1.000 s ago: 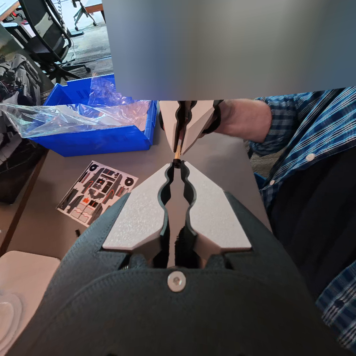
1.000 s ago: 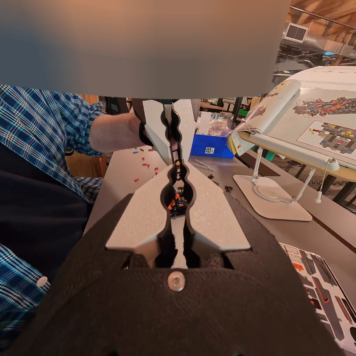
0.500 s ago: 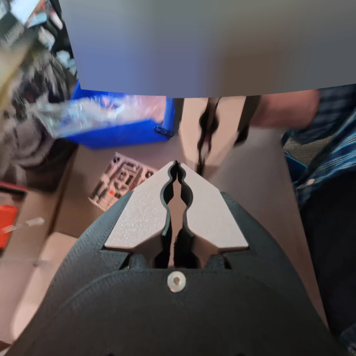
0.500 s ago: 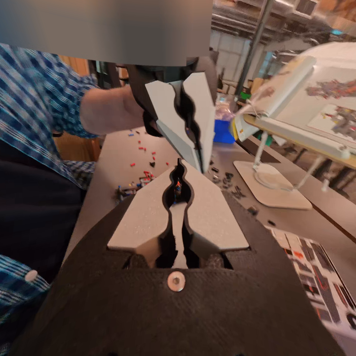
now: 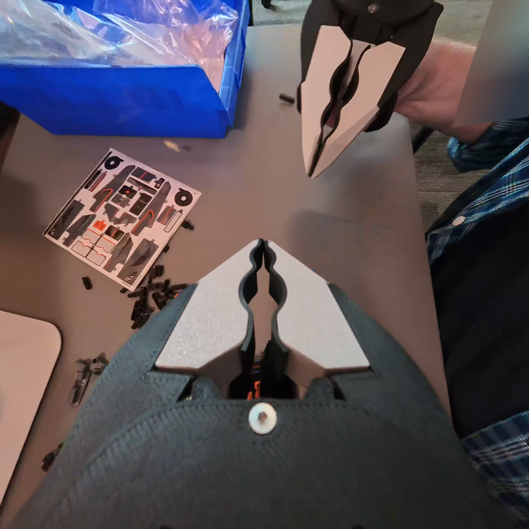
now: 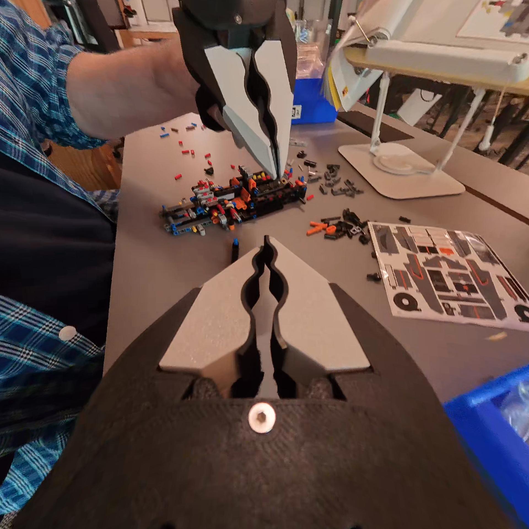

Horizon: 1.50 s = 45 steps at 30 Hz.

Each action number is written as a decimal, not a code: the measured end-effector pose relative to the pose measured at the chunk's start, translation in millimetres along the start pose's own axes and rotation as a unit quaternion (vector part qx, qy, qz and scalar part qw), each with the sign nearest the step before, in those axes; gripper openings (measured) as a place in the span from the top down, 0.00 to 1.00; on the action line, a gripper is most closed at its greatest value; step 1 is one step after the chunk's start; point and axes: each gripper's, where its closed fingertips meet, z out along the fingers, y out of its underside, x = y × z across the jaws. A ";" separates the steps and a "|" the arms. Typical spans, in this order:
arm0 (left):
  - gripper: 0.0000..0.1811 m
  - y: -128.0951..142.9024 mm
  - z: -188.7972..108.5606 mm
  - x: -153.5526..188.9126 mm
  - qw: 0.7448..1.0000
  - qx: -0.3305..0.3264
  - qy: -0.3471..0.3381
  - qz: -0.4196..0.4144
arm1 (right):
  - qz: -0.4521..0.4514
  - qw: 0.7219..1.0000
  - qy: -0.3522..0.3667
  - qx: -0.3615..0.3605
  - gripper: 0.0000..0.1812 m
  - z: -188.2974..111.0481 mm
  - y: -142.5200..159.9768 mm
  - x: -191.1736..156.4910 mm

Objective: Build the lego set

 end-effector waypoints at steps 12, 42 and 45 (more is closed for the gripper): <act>0.99 7.4 12.8 -12.7 1.000 -0.020 0.010 -0.021 | -0.007 0.992 0.072 -0.100 1.00 -10.6 48.2 16.2; 0.86 51.5 -78.5 -43.5 0.991 0.022 -0.102 -0.079 | 0.019 0.972 0.223 -0.065 0.77 -43.0 0.9 63.3; 0.86 45.1 -83.7 -52.6 0.991 0.017 -0.117 -0.068 | 0.025 0.955 0.291 -0.061 0.76 -76.5 -4.7 91.3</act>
